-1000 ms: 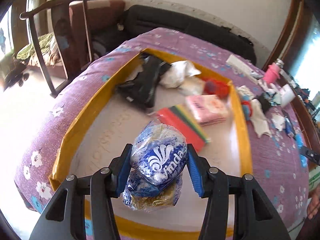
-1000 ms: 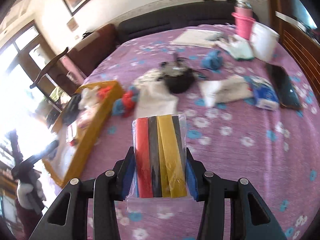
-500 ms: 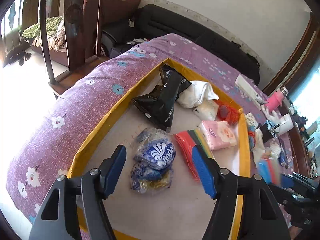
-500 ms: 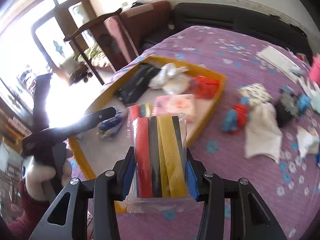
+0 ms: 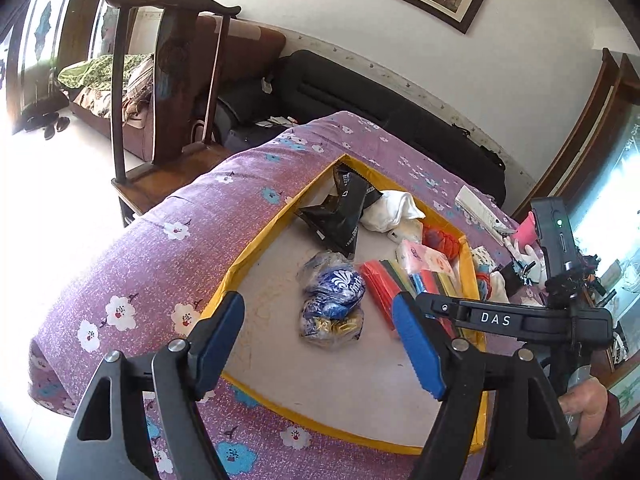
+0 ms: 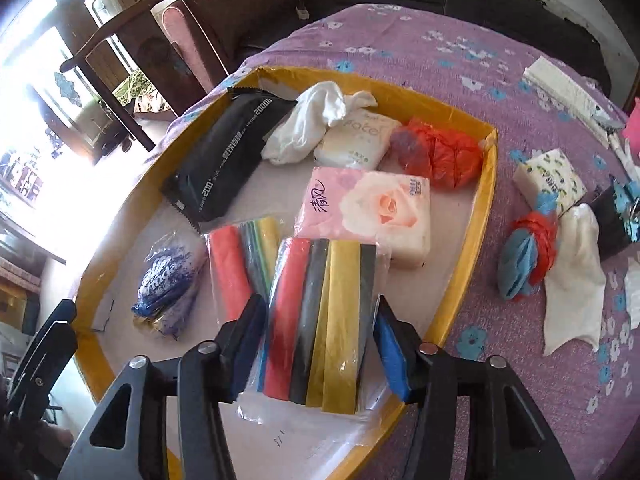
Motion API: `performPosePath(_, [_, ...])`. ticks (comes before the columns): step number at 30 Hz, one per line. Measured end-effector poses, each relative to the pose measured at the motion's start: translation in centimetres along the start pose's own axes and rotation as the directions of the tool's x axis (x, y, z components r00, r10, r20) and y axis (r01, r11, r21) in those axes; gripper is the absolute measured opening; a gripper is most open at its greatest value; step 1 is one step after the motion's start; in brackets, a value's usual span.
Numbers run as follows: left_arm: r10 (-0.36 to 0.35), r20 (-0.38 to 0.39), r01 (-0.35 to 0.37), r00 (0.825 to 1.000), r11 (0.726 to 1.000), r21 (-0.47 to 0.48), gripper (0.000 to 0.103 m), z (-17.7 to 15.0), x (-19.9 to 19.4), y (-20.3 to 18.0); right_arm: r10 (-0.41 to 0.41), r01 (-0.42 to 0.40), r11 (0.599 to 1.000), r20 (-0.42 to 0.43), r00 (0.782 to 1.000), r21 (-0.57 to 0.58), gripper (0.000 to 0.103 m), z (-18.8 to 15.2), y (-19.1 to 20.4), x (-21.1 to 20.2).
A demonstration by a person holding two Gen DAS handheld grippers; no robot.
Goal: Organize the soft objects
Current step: 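Carry both bags into the tray and open both grippers, then move the left tool to the white cloth and grasp it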
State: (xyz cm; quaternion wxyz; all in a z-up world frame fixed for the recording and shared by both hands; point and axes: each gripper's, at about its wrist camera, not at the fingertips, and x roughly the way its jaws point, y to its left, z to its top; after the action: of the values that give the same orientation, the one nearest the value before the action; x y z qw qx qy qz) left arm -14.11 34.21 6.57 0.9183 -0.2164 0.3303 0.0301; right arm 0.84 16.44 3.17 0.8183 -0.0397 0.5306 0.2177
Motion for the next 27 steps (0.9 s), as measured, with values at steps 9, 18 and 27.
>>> performPosePath(9, [0.024, 0.024, -0.026, 0.999, 0.996, 0.086, 0.076, -0.6, -1.3, -3.5, 0.028, -0.024, 0.999, 0.202, 0.979, -0.022, 0.079, -2.6, -2.8, -7.4])
performPosePath(18, [-0.081, -0.02, 0.083, 0.997, 0.975, 0.204, 0.082, -1.8, -2.1, -10.3, -0.129, 0.057, 0.973, 0.32, 0.939, 0.223, 0.095, -8.3, -18.1, -14.8])
performPosePath(27, [-0.148, -0.174, 0.204, 0.974, 0.906, 0.37, 0.088, -4.8, 1.0, -20.2, -0.372, 0.128, 0.795, 0.31, 0.875, 0.592, 0.101, -13.7, -33.4, -17.0])
